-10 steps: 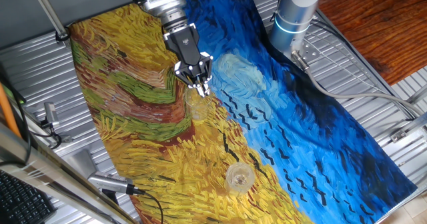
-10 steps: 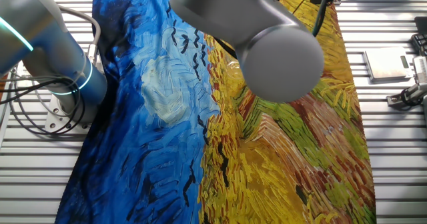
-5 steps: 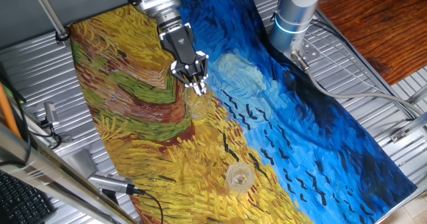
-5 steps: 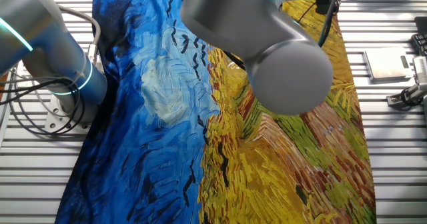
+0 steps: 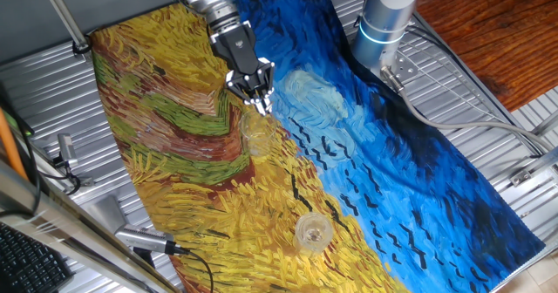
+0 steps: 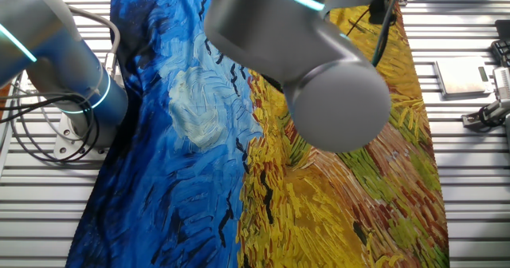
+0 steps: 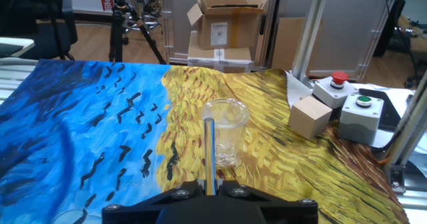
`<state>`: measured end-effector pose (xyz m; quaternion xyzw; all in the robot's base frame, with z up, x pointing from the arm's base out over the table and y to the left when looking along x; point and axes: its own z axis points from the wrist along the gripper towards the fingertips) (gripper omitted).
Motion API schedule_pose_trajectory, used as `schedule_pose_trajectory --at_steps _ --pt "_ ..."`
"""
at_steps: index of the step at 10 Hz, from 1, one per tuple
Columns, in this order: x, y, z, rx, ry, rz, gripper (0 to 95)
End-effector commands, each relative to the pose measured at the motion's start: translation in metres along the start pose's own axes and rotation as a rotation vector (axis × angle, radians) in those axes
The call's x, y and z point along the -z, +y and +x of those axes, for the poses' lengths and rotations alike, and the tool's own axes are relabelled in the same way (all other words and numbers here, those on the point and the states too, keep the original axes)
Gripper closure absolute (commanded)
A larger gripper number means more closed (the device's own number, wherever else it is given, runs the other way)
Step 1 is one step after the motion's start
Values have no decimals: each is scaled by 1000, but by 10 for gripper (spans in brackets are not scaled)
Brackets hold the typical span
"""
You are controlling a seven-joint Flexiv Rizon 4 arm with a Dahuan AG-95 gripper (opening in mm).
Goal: Stir the beaker with a glass rod
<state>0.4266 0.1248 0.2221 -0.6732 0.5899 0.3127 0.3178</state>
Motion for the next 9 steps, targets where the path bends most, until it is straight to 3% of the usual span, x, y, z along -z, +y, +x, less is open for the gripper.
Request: schedule_pose_trajectory --at_steps 1,5,9 --pt "1 5 -1 -4 -1 2 950" --pt "3 17 -8 -15 9 6 950" --pt "3 18 -14 -33 9 13 950"
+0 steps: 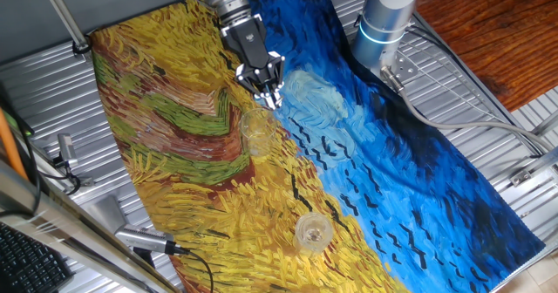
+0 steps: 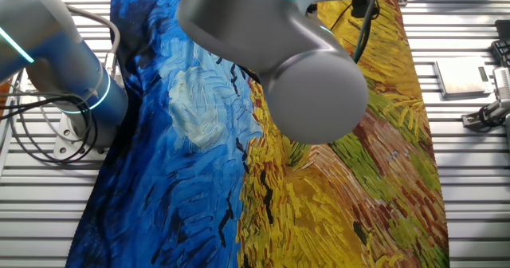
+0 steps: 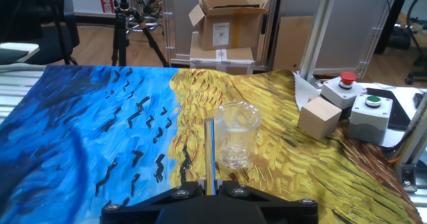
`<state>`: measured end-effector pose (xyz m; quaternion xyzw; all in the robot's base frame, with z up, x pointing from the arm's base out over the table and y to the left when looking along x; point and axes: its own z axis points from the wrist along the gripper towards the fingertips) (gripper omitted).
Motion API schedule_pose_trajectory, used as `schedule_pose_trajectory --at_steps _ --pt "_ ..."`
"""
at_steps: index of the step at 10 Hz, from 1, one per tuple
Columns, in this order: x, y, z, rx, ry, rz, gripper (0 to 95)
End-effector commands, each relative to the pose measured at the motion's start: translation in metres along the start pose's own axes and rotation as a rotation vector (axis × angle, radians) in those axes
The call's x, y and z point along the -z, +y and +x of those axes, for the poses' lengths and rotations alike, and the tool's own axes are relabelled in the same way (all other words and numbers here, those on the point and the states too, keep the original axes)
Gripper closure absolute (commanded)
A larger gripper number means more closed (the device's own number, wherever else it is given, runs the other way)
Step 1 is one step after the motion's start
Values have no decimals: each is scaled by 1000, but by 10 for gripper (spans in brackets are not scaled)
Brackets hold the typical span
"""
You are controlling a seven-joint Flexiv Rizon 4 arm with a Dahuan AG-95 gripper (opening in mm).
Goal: Stir the beaker with a glass rod
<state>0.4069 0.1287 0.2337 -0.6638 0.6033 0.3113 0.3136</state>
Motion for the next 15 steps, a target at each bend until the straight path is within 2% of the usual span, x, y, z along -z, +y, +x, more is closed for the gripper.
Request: schedule_pose_trajectory --at_steps 1,9,12,15 --pt "-2 -1 -3 -8 -2 5 950" --pt "-17 -8 -11 -50 -3 33 950" --pt "-24 -19 -16 -59 -2 43 950" --pt "-27 -34 -15 -51 -1 34 950"
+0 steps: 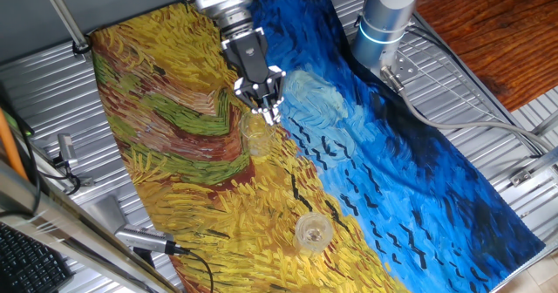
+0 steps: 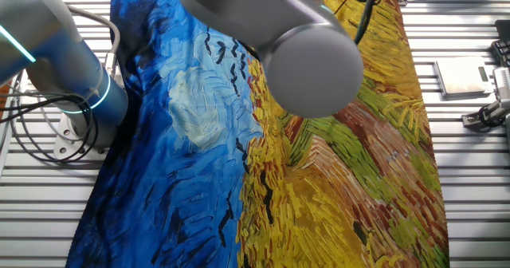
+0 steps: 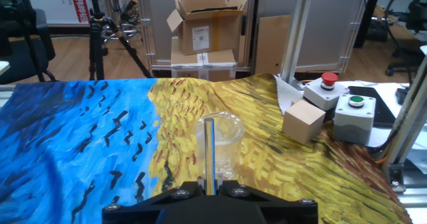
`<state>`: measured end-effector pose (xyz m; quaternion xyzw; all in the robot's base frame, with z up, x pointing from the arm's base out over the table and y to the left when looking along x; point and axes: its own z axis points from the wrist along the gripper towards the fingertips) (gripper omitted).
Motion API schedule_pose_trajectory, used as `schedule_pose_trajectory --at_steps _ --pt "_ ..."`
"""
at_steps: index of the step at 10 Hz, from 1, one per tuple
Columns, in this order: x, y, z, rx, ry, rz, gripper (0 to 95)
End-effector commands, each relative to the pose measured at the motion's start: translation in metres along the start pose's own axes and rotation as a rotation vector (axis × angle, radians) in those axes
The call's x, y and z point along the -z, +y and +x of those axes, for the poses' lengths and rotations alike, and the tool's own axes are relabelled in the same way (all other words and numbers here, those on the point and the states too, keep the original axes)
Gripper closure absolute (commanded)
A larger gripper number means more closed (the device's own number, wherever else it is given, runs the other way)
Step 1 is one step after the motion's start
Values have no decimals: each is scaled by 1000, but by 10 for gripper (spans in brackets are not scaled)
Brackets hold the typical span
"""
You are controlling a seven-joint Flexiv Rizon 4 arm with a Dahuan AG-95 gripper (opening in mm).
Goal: Stir the beaker with a glass rod
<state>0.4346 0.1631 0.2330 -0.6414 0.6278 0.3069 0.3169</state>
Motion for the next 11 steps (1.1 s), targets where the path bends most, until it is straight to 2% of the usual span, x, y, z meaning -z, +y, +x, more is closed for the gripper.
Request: schedule_pose_trajectory --at_steps 1,3,5,9,11 --pt "-1 -9 7 8 -11 -8 950" --pt "1 -14 14 15 -16 -11 950" --pt "11 -13 21 32 -17 -17 950" --pt "31 -3 27 45 -12 -34 950" --pt "32 5 28 38 -16 -36 950"
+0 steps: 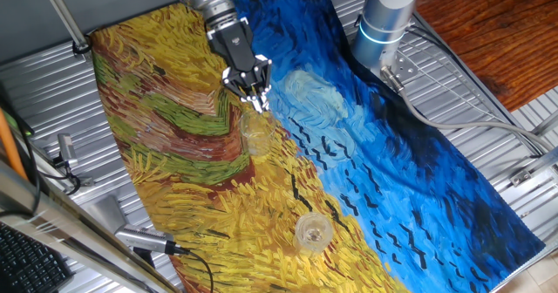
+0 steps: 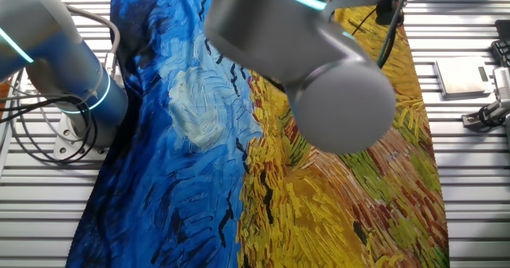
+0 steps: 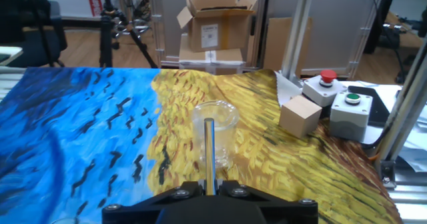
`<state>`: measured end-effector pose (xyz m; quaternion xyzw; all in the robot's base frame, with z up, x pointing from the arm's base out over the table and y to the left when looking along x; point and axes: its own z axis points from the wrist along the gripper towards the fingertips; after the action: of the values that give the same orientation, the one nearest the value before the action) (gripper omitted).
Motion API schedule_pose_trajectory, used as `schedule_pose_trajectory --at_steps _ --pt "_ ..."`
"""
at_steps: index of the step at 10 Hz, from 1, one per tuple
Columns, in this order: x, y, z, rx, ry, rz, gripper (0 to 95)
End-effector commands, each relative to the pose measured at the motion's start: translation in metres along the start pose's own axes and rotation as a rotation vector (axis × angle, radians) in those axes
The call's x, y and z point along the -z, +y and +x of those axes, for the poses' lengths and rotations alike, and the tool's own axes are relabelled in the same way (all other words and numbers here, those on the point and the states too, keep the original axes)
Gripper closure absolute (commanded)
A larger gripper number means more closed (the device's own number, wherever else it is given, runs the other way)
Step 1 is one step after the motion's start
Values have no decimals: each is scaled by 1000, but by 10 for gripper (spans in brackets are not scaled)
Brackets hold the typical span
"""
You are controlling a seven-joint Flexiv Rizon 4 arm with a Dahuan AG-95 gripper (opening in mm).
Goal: Stir the beaker with a glass rod
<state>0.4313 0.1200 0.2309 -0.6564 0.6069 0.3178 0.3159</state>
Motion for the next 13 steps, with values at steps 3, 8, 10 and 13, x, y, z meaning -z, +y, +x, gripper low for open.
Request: schedule_pose_trajectory --at_steps 3,8,10,13 --pt "2 16 -5 -19 12 -2 950" --pt "1 22 -18 -47 14 8 950" --pt "-5 19 -22 -59 8 19 950" --pt "-17 15 -29 -79 4 33 950"
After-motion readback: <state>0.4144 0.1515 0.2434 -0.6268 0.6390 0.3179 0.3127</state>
